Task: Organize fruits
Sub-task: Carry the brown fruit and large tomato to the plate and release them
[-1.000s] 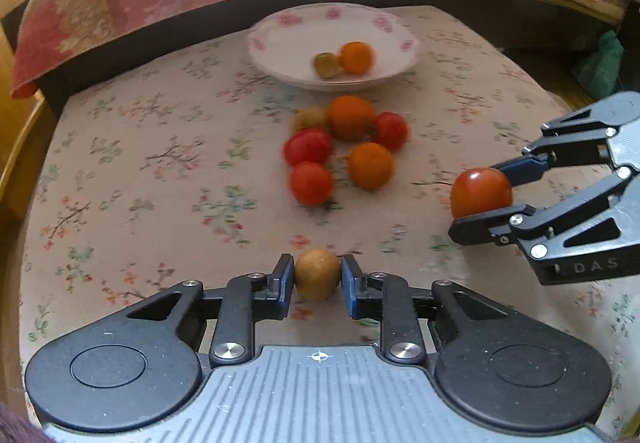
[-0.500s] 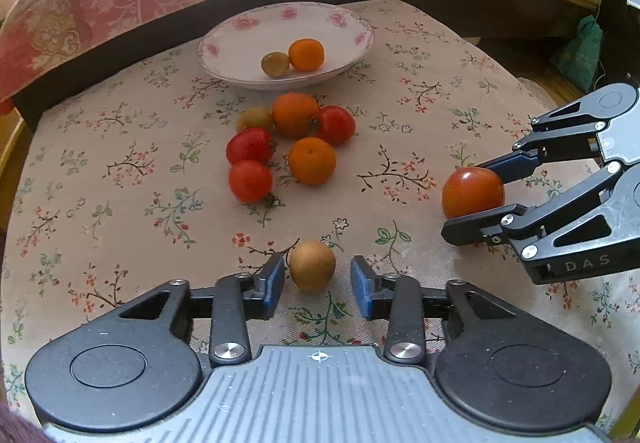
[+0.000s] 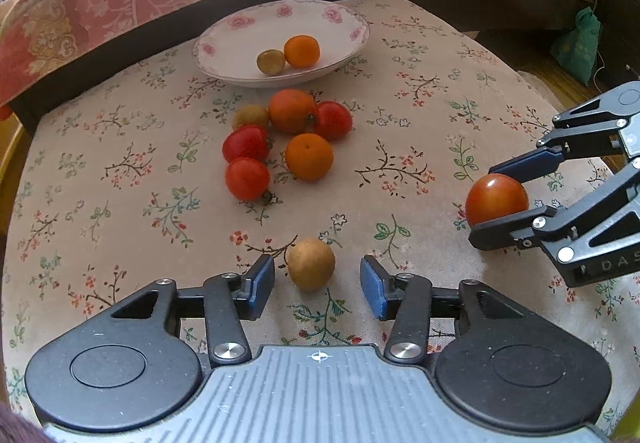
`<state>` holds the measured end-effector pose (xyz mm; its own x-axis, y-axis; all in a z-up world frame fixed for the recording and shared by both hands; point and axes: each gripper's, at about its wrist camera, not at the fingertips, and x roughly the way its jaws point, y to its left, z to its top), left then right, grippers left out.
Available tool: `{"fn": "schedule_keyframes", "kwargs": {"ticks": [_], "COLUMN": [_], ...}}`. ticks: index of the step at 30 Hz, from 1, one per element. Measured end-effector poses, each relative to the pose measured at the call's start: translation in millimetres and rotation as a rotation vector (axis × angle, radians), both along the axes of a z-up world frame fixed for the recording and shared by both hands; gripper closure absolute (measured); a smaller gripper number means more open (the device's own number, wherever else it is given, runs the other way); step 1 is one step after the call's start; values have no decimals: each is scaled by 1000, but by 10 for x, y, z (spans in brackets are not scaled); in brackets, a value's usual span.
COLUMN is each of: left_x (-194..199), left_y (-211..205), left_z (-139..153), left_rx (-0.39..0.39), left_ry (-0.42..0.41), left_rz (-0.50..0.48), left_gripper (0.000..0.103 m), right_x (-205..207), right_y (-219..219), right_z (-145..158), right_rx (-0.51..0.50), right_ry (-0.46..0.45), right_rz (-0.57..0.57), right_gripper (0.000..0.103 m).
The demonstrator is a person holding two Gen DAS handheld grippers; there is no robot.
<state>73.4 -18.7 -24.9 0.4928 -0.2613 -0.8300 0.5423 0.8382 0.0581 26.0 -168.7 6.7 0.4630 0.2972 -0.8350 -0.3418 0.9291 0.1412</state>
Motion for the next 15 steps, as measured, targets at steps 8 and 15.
{"fn": "schedule_keyframes", "kwargs": {"ticks": [8, 15], "left_x": [-4, -4], "left_y": [3, -24], "left_z": [-6, -5], "left_rx": [-7, -6], "left_ry": [2, 4], "left_rz": [3, -2], "left_gripper": [46, 54], "right_x": [-39, -51], "right_y": [18, -4], "right_z": [-24, -18], "right_rx": [-13, -5], "right_ry": [14, 16], "right_rz": [4, -8], "right_gripper": [52, 53]}}
